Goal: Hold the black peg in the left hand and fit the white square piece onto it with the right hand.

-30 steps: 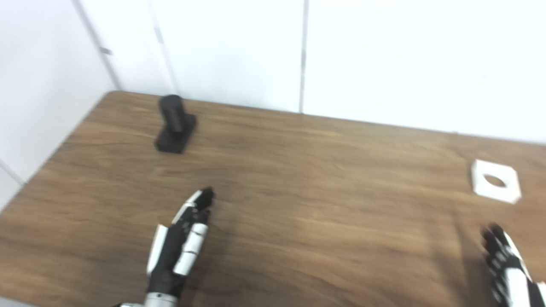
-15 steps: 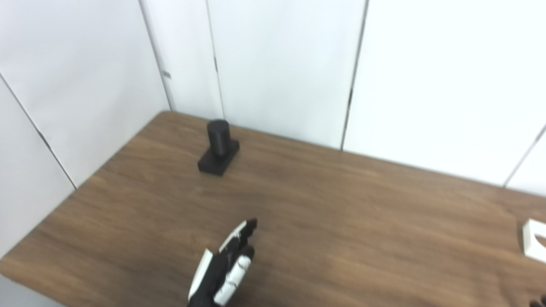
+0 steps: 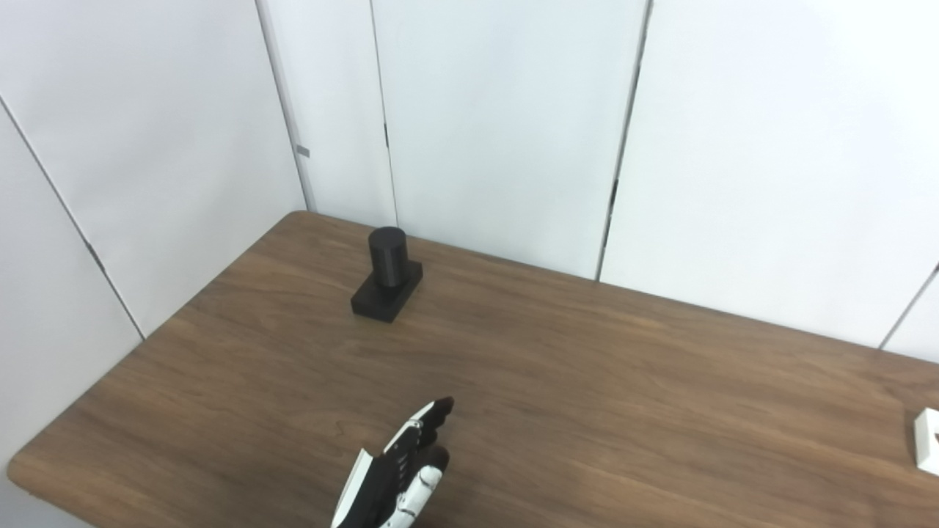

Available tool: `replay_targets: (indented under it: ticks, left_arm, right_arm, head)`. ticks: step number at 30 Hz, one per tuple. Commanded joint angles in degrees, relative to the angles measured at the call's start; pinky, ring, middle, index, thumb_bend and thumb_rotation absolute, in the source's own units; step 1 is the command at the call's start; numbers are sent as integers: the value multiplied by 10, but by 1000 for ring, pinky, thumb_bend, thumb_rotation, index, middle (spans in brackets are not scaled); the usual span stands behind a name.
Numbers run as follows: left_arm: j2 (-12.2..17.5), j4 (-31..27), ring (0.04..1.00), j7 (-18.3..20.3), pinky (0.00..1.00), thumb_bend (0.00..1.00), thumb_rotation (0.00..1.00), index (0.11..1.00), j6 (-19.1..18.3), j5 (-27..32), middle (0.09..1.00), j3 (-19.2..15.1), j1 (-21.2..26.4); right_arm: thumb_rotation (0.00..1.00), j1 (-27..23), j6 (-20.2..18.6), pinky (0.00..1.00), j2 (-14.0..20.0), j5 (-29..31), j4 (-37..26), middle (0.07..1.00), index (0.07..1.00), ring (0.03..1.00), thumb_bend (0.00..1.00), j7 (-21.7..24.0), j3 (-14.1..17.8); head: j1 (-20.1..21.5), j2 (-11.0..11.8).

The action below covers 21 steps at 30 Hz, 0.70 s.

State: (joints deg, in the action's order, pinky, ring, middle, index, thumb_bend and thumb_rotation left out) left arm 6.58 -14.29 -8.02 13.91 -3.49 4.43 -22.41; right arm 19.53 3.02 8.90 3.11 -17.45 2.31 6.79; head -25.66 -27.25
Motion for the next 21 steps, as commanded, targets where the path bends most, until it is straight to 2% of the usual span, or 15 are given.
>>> replay_targets:
  ticks: [1, 3, 5, 7, 9, 11, 13, 14, 16, 18, 19, 21]
  left_arm:
    - [-48, 8, 946, -5, 948, 575, 775, 901, 9, -7, 933, 10, -4]
    - [-47, 8, 948, -6, 943, 564, 764, 898, 9, -17, 935, 10, -4]
    - [-49, 5, 953, -10, 948, 549, 715, 893, 5, -24, 937, 11, -4]
    - [-54, -7, 938, -21, 906, 540, 653, 887, -2, -49, 930, 8, -5]
    - [-56, -27, 919, -34, 861, 557, 599, 886, -11, -80, 920, 4, -3]
    - [-57, -52, 933, -45, 883, 579, 546, 894, -23, -105, 932, -3, 2]
    - [-51, -70, 927, -58, 896, 643, 532, 890, -33, -127, 927, -16, 19]
    - [-46, -80, 923, -61, 888, 698, 538, 890, -46, -139, 923, -25, 29]
    - [-38, -104, 916, -63, 873, 731, 535, 895, -88, -162, 918, -43, 47]
    - [-33, -123, 935, -62, 909, 761, 517, 902, -128, -183, 930, -57, 63]
    - [-25, -132, 938, -61, 919, 764, 498, 899, -161, -236, 930, -64, 74]
    - [-11, -144, 887, -60, 815, 812, 531, 887, -219, -345, 910, -69, 92]
  right_arm:
    - [1000, -2, 4, 986, 6, -4, -1, 891, 892, 928, 516, 0, 5]
    - [1000, -2, 6, 973, 5, -7, 0, 889, 889, 923, 518, -1, 5]
    - [1000, -3, 12, 960, 4, -1, 6, 891, 887, 923, 526, -1, 6]
    - [1000, -4, 13, 947, 2, -2, 8, 892, 887, 920, 531, -2, 6]
    - [1000, -4, 12, 956, 0, -4, 7, 892, 884, 923, 528, -4, 5]
    - [1000, -4, 10, 980, -2, -5, 5, 896, 884, 930, 518, -4, 4]
    - [1000, -4, 9, 972, -4, -7, 5, 892, 883, 924, 515, -6, 3]
    - [1000, -5, 11, 978, -5, -7, 7, 889, 885, 923, 513, -7, 3]
    - [1000, -5, 15, 971, -7, -8, 10, 891, 886, 924, 513, -8, 2]
    - [1000, -5, 19, 969, -7, -9, 13, 895, 885, 926, 521, -9, 2]
    - [1000, -5, 21, 963, -7, -9, 14, 898, 885, 927, 520, -9, 2]
    - [1000, -4, 28, 933, -6, -9, 16, 896, 882, 917, 518, -8, 1]
  head:
    - [0, -1]
    - [0, -1]
    - [5, 0]
    - [8, 1]
    - [10, 1]
    - [12, 4]
    - [14, 4]
    - [15, 5]
    - [16, 4]
    - [16, 4]
    - [16, 4]
    - [12, 5]
